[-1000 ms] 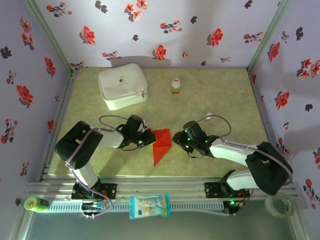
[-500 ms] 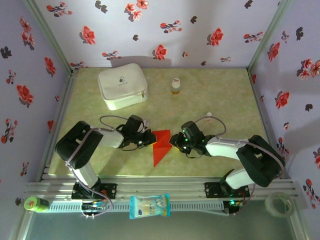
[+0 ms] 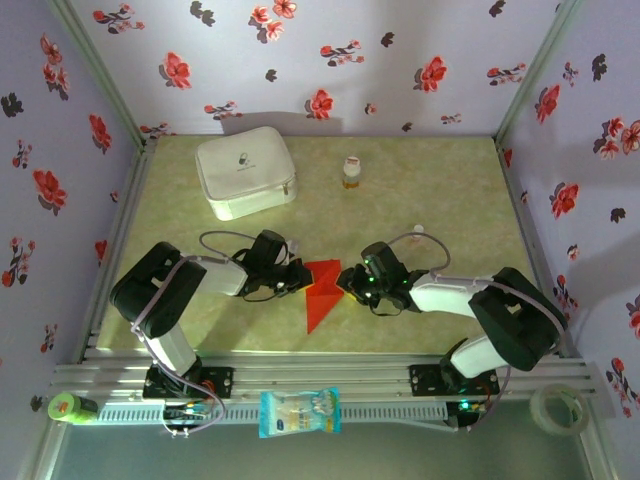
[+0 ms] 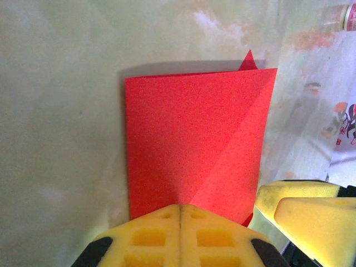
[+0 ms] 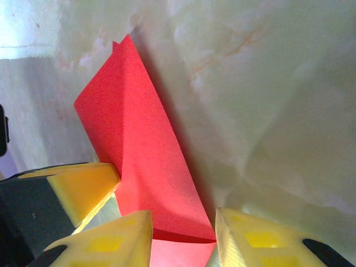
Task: Fold a paper plane with a square sheet of paper (pick it up from the middle)
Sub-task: Perform the fifth fold on the wing at the bottom-center of the table.
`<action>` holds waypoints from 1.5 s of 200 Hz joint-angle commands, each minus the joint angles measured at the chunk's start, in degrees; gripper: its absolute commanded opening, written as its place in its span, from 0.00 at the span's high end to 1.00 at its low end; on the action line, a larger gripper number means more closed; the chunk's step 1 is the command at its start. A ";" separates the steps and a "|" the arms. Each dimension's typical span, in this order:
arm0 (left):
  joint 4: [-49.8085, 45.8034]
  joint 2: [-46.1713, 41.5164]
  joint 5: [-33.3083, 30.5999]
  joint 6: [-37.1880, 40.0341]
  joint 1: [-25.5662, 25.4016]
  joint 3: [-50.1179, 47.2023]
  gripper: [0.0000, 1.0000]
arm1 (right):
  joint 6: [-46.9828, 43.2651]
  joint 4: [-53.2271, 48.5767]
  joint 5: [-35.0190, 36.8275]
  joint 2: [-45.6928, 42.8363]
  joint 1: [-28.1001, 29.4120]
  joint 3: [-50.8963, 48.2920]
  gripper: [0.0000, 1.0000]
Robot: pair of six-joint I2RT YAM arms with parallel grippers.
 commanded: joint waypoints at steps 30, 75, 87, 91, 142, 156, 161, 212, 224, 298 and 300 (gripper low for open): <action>-1.59 0.88 0.78 1.42 -0.35 -0.22 0.94 | 0.74 1.42 -0.22 0.13 -0.25 -0.35 0.65; -1.59 0.87 0.78 1.32 -0.35 0.06 0.94 | 0.40 -1.35 0.92 0.44 -0.32 -0.10 0.65; -1.59 0.97 0.81 1.27 -0.30 0.18 0.94 | 0.39 -0.57 0.29 0.57 -0.30 -0.23 0.65; -1.62 0.97 0.81 1.31 -0.30 0.17 0.94 | 0.37 -0.29 0.21 0.73 -0.26 -0.23 0.65; -1.50 1.01 0.83 1.17 -0.31 0.21 0.94 | 0.49 1.15 -0.92 1.74 -0.25 -0.02 0.65; -1.59 0.97 0.78 1.23 -0.32 0.32 0.94 | 0.27 1.56 -1.60 2.25 -0.25 0.25 0.65; -1.68 0.96 0.85 1.21 -0.33 0.28 0.94 | 0.30 1.85 -1.83 2.36 -0.30 0.25 0.65; -1.50 1.04 0.81 1.23 -0.35 0.24 0.94 | 0.22 5.12 -1.89 2.14 -0.25 -0.19 0.66; -1.63 0.97 0.84 1.28 -0.35 0.27 0.94 | -0.11 5.62 -1.49 1.97 -0.36 -0.52 0.66; -1.50 0.62 0.81 1.19 -0.31 -0.09 0.94 | -3.29 7.42 -4.63 2.37 -2.12 -0.29 0.64; -1.50 0.62 0.81 1.20 -0.30 -0.15 0.94 | -3.42 7.49 -4.73 2.44 -2.21 -0.28 0.64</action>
